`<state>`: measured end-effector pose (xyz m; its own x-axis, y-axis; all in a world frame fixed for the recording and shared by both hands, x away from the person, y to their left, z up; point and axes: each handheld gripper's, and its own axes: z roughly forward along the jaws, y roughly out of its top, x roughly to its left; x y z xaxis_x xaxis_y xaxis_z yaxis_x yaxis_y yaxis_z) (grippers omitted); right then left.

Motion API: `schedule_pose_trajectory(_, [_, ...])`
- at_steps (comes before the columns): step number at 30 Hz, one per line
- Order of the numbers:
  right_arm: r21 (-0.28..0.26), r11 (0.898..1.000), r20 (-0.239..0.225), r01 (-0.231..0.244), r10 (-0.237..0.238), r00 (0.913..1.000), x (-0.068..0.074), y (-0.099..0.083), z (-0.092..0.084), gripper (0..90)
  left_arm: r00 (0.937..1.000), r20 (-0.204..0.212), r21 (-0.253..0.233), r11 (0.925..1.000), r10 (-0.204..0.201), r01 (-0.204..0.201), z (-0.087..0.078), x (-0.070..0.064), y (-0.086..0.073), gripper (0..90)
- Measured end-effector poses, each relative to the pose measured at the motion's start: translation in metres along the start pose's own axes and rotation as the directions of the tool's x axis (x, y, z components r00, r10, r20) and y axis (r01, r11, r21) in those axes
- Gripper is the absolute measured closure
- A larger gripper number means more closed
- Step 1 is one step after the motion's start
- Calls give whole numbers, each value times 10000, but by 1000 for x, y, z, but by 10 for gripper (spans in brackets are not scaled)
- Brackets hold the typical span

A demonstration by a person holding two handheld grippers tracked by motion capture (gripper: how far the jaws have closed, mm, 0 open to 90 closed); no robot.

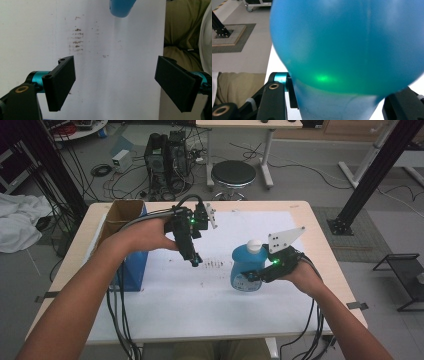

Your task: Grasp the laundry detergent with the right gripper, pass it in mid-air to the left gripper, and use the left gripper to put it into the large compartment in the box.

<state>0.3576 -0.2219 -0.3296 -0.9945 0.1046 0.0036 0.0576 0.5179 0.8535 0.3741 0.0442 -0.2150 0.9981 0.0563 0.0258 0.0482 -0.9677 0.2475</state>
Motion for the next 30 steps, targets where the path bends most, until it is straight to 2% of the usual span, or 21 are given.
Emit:
schedule_pose_trajectory(2, [22,9999,-104,-109,110,9999,2,3,1,446,10000,17,21,10000,35,-35,-1,-3,2,169])
schedule_pose_trajectory(5, [-43,9999,-90,130,-130,9999,1,5,4,445,9999,85,-24,10000,58,-58,-1,-5,5,169])
schedule_pose_trajectory(8, [-1,10000,-216,92,-92,9997,3,8,7,445,9999,125,-27,10000,90,-89,-1,-6,9,169])
schedule_pose_trajectory(12, [-89,9995,-277,288,-291,9992,2,9,12,445,9996,259,-148,9998,141,-137,-1,-8,16,169])
schedule_pose_trajectory(13, [-18,9998,-341,197,-197,9992,3,10,12,446,9995,282,-128,9998,149,-145,-1,-8,18,169])
schedule_pose_trajectory(19, [9,9994,-500,343,-342,9982,1,11,15,446,9984,454,-22,9995,329,-328,1,-11,32,169])
schedule_pose_trajectory(20, [-104,9996,-515,272,-277,9983,1,12,16,445,9983,476,-16,9994,334,-333,1,-11,34,169])
schedule_pose_trajectory(22, [-25,9987,-545,500,-501,9973,0,12,18,446,9982,490,-26,9994,346,-346,1,-11,36,169])
schedule_pose_trajectory(27, [-7,9990,-788,446,-445,9959,0,13,21,445,9977,621,-68,9996,272,-268,1,-11,42,169])
schedule_pose_trajectory(28, [173,9995,-908,256,-239,9956,1,13,21,446,9975,672,-70,9997,234,-230,2,-12,43,169])
schedule_pose_trajectory(30, [-11,9988,-807,486,-486,9956,-1,14,24,446,9972,699,-96,9996,271,-265,2,-12,45,169])
